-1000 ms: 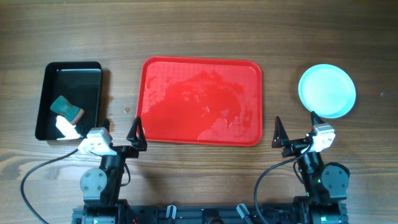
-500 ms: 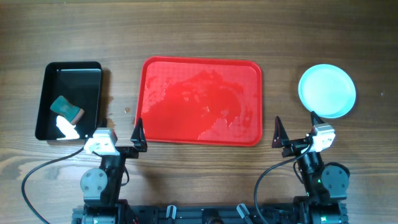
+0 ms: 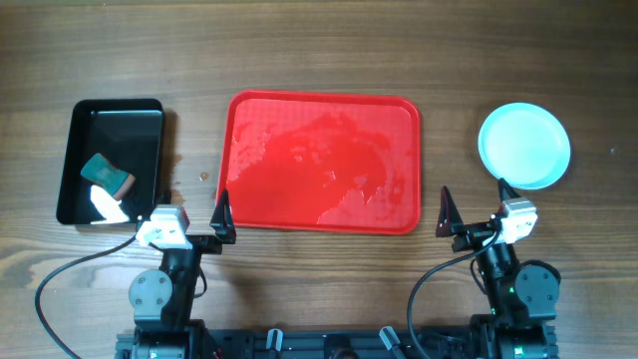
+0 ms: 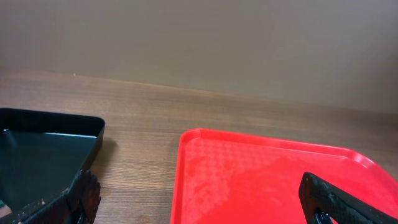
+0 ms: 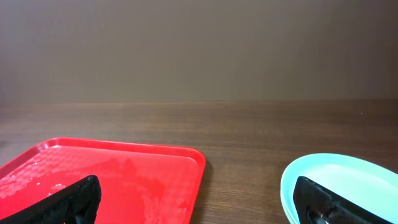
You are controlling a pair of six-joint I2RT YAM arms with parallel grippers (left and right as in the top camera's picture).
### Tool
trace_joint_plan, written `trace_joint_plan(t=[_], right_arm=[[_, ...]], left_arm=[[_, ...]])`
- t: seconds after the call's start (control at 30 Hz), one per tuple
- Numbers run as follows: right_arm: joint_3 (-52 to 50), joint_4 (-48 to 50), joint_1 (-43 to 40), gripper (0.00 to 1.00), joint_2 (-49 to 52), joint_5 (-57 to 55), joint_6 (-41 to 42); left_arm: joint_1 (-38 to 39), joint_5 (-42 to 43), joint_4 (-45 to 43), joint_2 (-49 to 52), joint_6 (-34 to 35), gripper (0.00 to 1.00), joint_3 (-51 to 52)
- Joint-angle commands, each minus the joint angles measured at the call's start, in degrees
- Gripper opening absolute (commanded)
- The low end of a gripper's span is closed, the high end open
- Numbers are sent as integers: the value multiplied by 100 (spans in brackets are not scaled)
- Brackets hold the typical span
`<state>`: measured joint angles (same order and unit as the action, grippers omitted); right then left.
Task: Clean dirty plates on tray and stack at the side
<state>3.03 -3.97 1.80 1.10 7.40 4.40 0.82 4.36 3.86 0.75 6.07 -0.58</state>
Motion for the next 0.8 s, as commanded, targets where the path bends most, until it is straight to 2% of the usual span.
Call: trace_joint_plan(t=[0.0,0.17,0.77], right_arm=[[-92,31,-28,100,-90,-103,-81],[-92,31,-28,100,-90,-103,-83],[-92,31,-28,100,-90,-103,-83]], left_arm=[[35,-74,39,-59,-146,100,26],[37,140,22,-59,-918,100,26],[35,136,20,-59,-927,100,26]])
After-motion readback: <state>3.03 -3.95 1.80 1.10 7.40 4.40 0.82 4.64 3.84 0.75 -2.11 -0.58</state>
